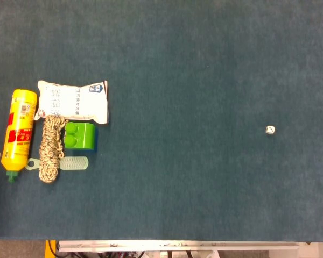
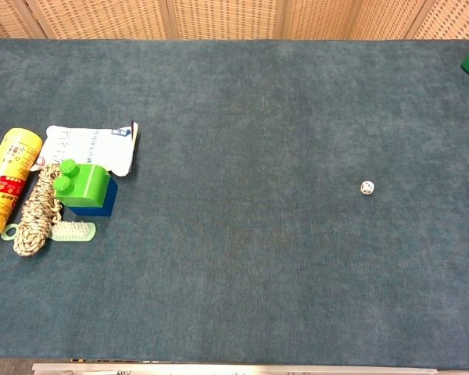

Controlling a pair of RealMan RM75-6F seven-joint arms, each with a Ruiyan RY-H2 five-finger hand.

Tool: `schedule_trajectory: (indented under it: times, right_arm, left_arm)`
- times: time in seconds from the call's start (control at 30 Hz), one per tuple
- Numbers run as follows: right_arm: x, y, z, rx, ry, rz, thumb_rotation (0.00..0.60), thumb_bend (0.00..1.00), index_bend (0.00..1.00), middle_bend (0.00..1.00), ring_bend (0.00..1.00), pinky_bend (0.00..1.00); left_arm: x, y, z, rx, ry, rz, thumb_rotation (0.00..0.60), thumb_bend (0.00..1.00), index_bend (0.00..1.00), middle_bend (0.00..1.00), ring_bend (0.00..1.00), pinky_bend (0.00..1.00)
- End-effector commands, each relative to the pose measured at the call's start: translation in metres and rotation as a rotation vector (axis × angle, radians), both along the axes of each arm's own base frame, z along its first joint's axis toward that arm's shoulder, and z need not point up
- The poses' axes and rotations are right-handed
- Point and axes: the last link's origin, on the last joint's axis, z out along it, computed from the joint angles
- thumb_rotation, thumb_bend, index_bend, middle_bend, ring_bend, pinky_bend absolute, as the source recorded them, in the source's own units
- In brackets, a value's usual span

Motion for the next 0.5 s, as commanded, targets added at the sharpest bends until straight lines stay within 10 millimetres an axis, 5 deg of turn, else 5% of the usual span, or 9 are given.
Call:
schedule_trajectory:
  times: [0.03,0.5]
  right_arm:
    - [0.005,-0.010,-0.010,0.091,0.065,-0.036,0.600,1.00,0.39,0.92,0.98,1.00]
    - [0.025,-0.026,-0.048,0.302,0.076,-0.055,0.600,1.00,0.40,1.00,1.00,1.00]
  left_arm:
    - [0.000,-0.001,0.000,-0.004,-0.003,-0.002,0.600,0.06,0.34,0.17,0.11,0.33]
    - [0.002,-0.005,0.004,-0.022,-0.006,0.001,0.600,0.06,0.34,0.18,0.11,0.33]
